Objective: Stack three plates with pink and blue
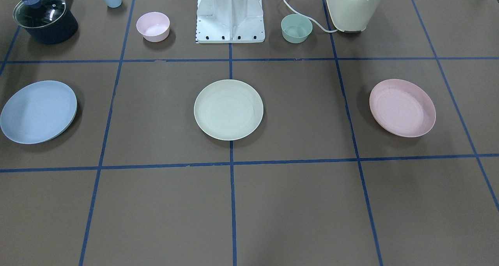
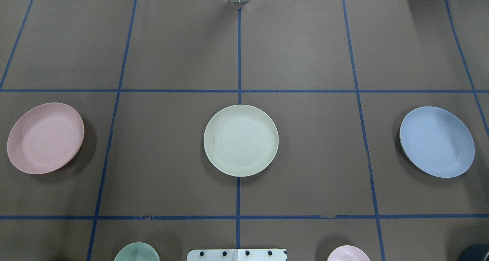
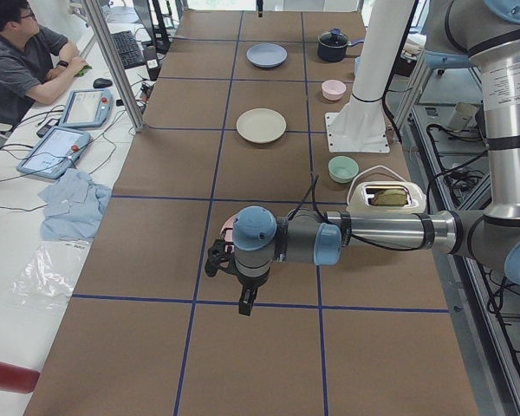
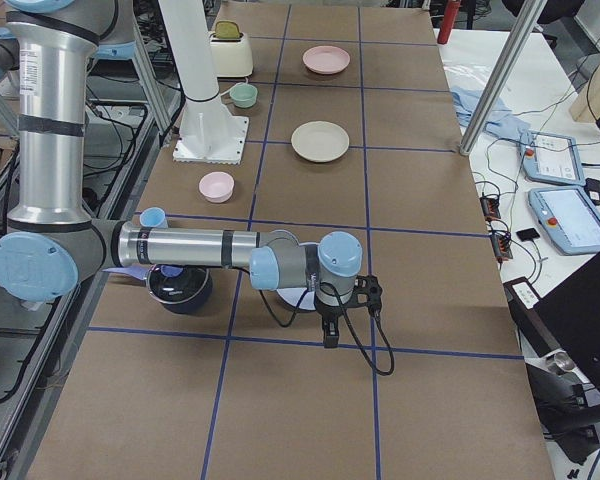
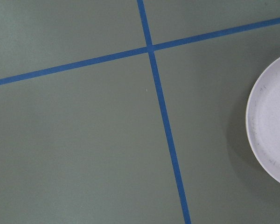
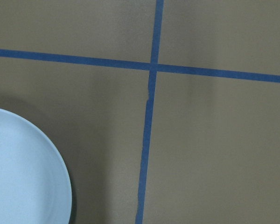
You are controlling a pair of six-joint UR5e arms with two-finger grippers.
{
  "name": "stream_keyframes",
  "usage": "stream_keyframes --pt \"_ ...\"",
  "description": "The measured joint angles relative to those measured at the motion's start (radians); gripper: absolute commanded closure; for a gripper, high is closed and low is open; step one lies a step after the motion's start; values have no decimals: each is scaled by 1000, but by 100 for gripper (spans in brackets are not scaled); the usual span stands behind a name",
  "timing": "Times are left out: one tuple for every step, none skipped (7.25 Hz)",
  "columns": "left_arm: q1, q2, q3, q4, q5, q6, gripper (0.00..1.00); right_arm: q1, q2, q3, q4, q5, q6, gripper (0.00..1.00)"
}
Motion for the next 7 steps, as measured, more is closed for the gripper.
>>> stream_keyframes --pt "0 0 -3 -4 0 0 0 0 0 3 0 0 0 0" --pt "0 0 -7 -18 -1 0 0 0 1 13 0 0 -2 0" --pt "0 2 -7 -52 0 1 0 0 3 30 0 0 -2 0" --pt "0 5 -4 -103 0 1 0 0 11 52 0 1 0 0" --pt "0 6 0 -172 0 -2 0 -4 31 80 2 4 4 0" --pt "0 -1 5 -260 1 -7 0 -10 54 105 22 4 9 0" --pt "0 -18 10 -380 2 -10 0 -13 72 116 76 2 14 0"
